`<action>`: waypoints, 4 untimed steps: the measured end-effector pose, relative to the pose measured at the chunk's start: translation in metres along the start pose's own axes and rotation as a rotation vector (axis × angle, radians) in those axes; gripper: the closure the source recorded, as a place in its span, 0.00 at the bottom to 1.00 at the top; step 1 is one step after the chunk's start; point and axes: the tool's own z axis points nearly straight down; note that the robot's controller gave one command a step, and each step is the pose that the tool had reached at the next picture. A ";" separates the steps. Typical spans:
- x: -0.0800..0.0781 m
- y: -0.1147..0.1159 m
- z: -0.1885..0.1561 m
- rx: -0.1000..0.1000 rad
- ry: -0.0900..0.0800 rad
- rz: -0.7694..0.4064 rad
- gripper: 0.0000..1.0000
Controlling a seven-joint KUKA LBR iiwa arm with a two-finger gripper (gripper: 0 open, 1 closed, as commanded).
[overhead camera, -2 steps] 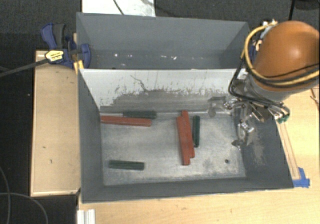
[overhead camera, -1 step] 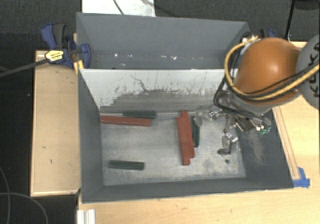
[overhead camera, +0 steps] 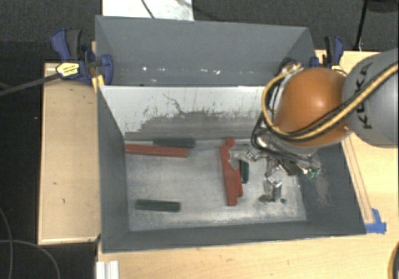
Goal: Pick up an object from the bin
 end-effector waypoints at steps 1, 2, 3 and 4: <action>-0.014 0.011 0.038 -0.003 0.006 0.024 0.00; -0.026 -0.001 0.067 -0.003 0.005 0.066 1.00; -0.026 -0.001 0.067 -0.003 0.005 0.066 1.00; 0.011 -0.069 -0.111 0.005 -0.001 0.105 1.00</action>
Offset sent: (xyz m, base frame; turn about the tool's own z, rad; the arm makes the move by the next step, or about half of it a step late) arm 0.0226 0.0130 -0.0672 0.0631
